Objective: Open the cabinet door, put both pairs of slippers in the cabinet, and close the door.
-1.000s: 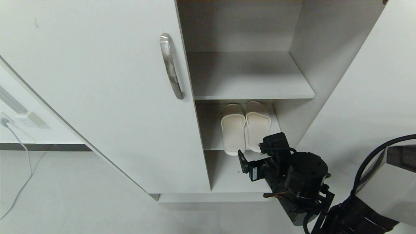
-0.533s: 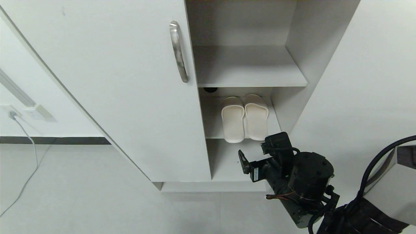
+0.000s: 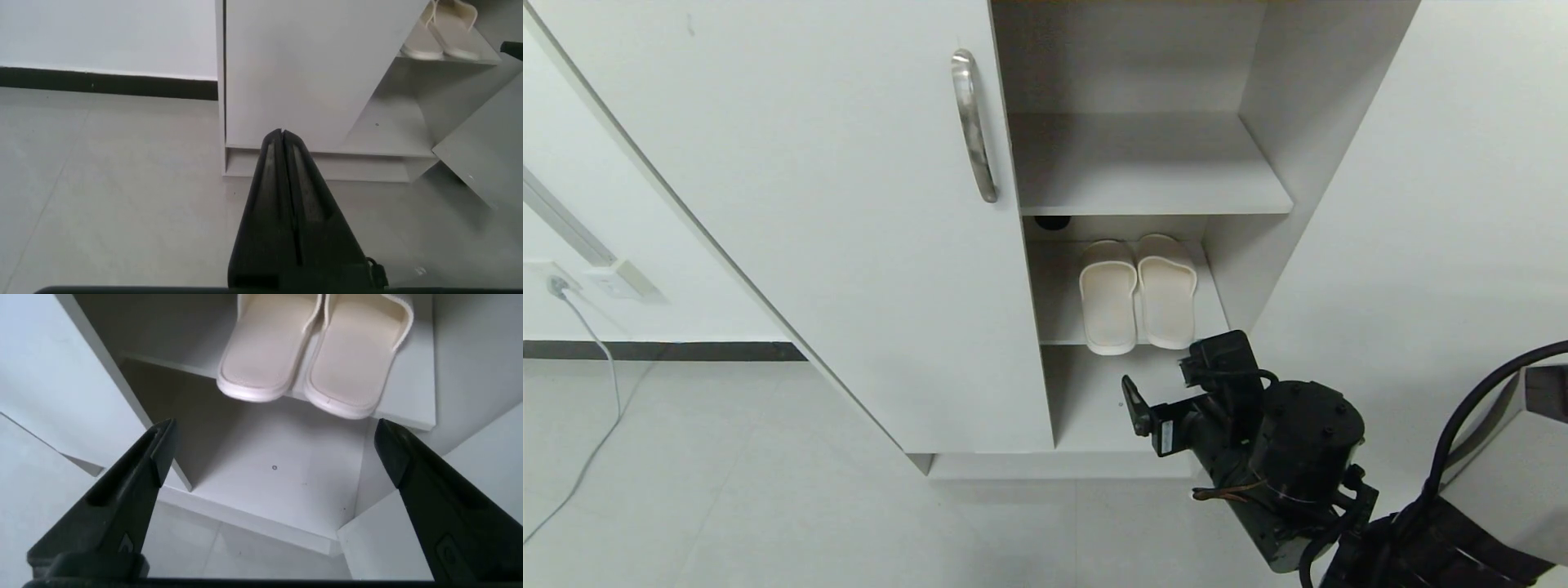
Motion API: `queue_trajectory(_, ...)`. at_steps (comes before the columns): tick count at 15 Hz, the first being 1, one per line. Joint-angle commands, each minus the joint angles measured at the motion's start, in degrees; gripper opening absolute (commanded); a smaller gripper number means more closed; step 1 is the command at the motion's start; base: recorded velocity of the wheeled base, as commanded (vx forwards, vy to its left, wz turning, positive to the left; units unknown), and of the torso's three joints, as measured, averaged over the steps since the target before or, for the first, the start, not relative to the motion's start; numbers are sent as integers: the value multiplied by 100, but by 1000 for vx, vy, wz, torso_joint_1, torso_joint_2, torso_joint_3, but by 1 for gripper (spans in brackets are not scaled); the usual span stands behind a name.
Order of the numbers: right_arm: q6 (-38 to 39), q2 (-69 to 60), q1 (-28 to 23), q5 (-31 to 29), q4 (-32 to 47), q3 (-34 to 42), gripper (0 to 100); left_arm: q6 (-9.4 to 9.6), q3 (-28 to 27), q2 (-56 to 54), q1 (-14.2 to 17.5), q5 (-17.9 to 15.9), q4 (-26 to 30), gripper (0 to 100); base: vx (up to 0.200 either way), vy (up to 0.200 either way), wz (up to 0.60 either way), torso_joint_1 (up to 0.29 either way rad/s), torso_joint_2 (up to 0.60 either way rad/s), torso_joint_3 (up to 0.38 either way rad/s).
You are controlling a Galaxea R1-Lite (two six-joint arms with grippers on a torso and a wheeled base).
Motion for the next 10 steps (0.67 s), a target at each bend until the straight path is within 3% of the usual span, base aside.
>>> queue_trajectory(1, -4, 8, 2, -8, -4, 8, 100, -2, 1, 4, -8, 1, 2, 0, 0, 0, 0, 0, 0, 0)
queue_trajectory(4, -4, 8, 2, -8, -13, 26, 100, -2, 1, 4, 1, 1, 2, 0, 0, 0, 0, 6, -1, 37)
queue_trajectory(10, -13, 8, 11, -8, -22, 52, 100, -2, 1, 4, 1, 1, 2, 0, 0, 0, 0, 2, 3, 185)
